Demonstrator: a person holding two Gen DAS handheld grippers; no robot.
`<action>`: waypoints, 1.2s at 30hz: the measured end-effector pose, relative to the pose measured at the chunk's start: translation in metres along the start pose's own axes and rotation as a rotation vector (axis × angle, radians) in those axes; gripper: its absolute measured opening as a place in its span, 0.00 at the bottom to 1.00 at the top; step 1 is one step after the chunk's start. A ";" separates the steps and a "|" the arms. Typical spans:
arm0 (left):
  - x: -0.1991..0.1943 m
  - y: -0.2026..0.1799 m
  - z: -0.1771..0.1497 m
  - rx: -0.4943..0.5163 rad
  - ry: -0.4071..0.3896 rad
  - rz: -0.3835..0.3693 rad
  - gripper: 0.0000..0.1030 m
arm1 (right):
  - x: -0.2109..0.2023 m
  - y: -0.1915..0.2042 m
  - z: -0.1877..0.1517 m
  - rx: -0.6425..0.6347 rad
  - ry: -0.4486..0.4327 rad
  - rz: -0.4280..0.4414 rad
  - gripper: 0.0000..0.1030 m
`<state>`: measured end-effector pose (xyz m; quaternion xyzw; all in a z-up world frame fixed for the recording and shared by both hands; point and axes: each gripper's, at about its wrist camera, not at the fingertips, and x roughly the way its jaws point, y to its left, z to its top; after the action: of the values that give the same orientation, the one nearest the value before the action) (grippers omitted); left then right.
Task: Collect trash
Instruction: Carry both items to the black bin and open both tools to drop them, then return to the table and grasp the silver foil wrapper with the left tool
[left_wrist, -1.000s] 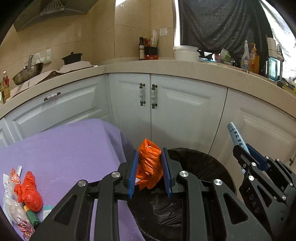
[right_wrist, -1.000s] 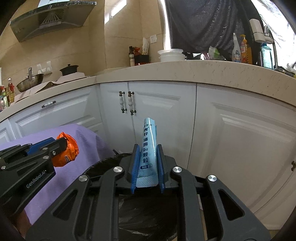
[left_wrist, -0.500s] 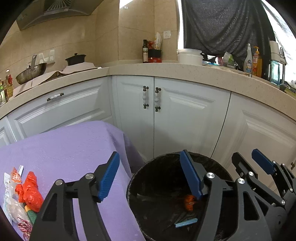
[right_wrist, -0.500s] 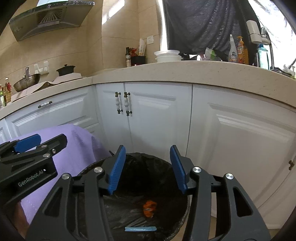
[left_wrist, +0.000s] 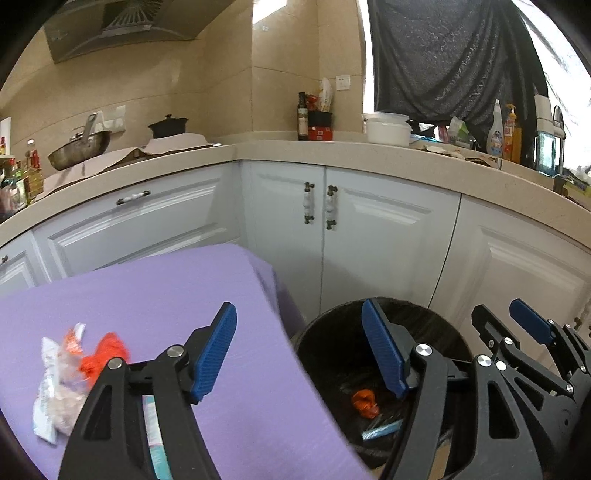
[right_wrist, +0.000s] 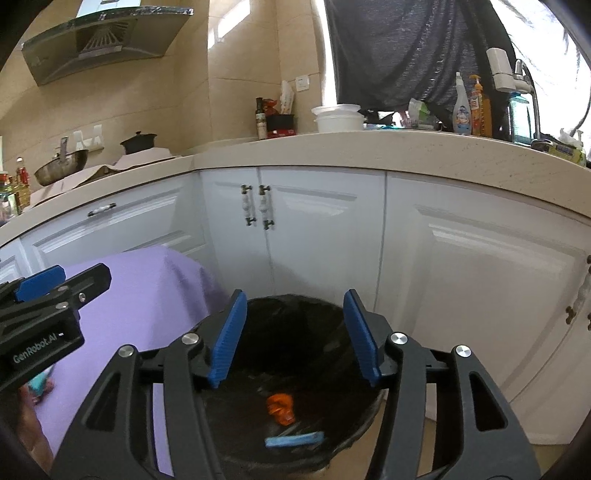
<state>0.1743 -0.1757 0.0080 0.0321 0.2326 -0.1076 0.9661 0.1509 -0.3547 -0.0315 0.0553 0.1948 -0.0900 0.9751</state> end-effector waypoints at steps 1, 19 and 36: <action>-0.005 0.006 -0.003 -0.002 0.001 0.008 0.67 | -0.005 0.006 -0.002 0.000 0.001 0.010 0.53; -0.098 0.128 -0.071 -0.033 0.019 0.199 0.68 | -0.075 0.146 -0.051 -0.086 0.067 0.276 0.54; -0.114 0.163 -0.133 -0.060 0.106 0.187 0.68 | -0.105 0.193 -0.090 -0.181 0.110 0.327 0.54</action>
<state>0.0531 0.0198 -0.0561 0.0304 0.2826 -0.0081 0.9587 0.0601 -0.1371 -0.0591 0.0034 0.2437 0.0907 0.9656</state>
